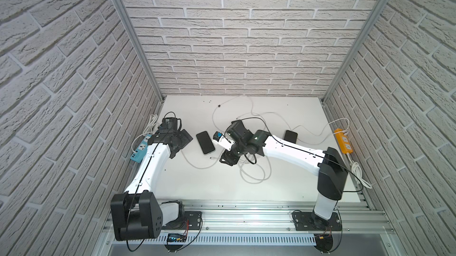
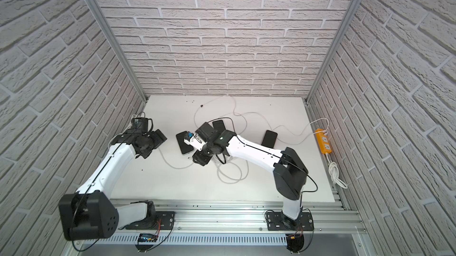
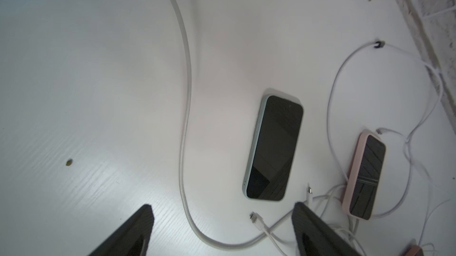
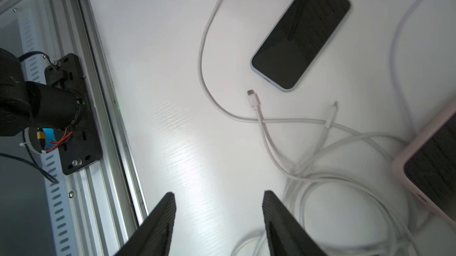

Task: Plug the charging cable into the phone
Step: Pick up the phone at the center of the board.

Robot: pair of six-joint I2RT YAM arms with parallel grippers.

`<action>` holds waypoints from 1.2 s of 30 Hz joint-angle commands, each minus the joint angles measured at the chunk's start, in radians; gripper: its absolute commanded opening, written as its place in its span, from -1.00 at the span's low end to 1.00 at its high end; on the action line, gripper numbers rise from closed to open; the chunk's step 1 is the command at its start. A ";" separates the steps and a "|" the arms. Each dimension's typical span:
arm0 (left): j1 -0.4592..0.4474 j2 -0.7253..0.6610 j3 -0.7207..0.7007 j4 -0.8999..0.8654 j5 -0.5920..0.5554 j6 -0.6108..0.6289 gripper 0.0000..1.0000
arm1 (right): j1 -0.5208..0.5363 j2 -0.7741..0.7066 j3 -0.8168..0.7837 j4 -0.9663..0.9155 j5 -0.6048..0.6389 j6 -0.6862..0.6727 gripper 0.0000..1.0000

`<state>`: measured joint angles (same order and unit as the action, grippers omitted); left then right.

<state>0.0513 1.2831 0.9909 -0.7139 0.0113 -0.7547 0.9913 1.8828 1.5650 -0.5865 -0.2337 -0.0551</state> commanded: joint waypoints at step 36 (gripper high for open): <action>-0.264 0.804 0.517 -0.166 -0.098 0.017 0.97 | 0.029 -0.166 -0.175 -0.152 0.177 0.159 0.61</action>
<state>-0.2108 2.0678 1.5272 -0.8974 -0.0986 -0.7490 1.0214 1.7306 1.4052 -0.7315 -0.0624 0.0978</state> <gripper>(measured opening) 0.985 0.806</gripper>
